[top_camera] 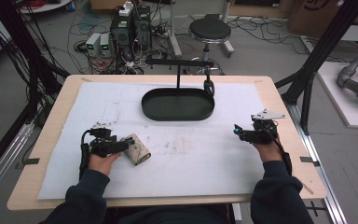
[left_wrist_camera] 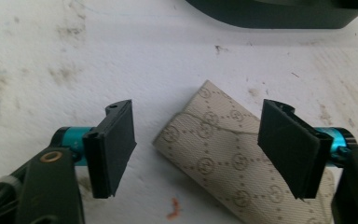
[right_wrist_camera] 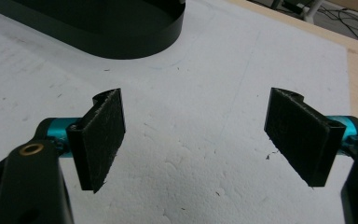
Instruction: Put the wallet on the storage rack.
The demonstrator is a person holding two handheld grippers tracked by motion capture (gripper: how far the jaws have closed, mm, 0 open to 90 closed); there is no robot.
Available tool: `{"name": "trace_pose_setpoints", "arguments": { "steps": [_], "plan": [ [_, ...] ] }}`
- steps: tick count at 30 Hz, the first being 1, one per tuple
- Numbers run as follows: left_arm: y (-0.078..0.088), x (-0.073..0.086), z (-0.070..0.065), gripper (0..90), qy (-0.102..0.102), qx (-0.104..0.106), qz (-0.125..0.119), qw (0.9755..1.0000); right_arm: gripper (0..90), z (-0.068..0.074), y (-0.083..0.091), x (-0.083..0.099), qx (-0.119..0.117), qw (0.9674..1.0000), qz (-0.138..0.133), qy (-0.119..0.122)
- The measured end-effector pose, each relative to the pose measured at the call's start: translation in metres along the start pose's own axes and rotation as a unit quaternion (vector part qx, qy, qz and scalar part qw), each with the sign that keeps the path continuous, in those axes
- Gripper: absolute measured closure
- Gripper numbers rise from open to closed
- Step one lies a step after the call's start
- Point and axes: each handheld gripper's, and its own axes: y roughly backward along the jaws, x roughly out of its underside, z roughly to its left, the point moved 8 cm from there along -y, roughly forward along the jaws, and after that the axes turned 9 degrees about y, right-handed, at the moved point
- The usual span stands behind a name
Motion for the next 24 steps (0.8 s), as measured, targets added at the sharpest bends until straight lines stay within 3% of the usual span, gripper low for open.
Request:
{"name": "trace_pose_setpoints", "arguments": {
  "steps": [4, 7, 11, 13, 15, 17, 20, 23, 24],
  "plan": [
    [-0.009, 0.007, -0.004, 20.8, 0.014, -0.012, 0.005, 0.9998, 20.9, 0.001, 0.0, 0.0, -0.001, 1.0, 0.0, 0.002],
    [-0.017, 0.01, -0.005, 18.7, 0.019, -0.002, 0.006, 0.9998, 20.9, 0.001, -0.001, 0.0, 0.001, 1.0, 0.002, 0.003],
    [-0.023, 0.007, -0.006, 18.5, -0.016, 0.01, 0.019, 0.9996, 21.0, 0.001, -0.001, 0.0, 0.001, 1.0, 0.005, 0.005],
    [-0.024, 0.004, -0.007, 23.0, -0.038, 0.018, 0.02, 0.9989, 21.0, 0.001, -0.001, 0.0, 0.001, 1.0, 0.005, 0.005],
    [-0.025, 0.001, -0.005, 28.5, -0.042, 0.033, 0.026, 0.9982, 21.1, 0.002, -0.001, 0.0, 0.001, 1.0, 0.005, 0.005],
    [-0.027, -0.003, -0.004, 33.8, -0.061, 0.06, 0.034, 0.9958, 21.1, 0.002, -0.001, 0.0, -0.001, 1.0, 0.006, 0.005],
    [-0.034, -0.01, -0.005, 34.2, -0.102, 0.099, 0.06, 0.988, 21.1, 0.003, -0.002, 0.0, 0.0, 1.0, 0.006, 0.005],
    [-0.037, -0.015, -0.008, 35.5, -0.124, 0.113, 0.061, 0.9839, 21.1, 0.004, -0.002, 0.0, -0.002, 1.0, 0.007, 0.005],
    [-0.036, -0.016, -0.009, 36.3, -0.126, 0.114, 0.056, 0.984, 21.1, 0.004, -0.003, -0.001, -0.002, 0.9999, 0.007, 0.008]
  ]
}}
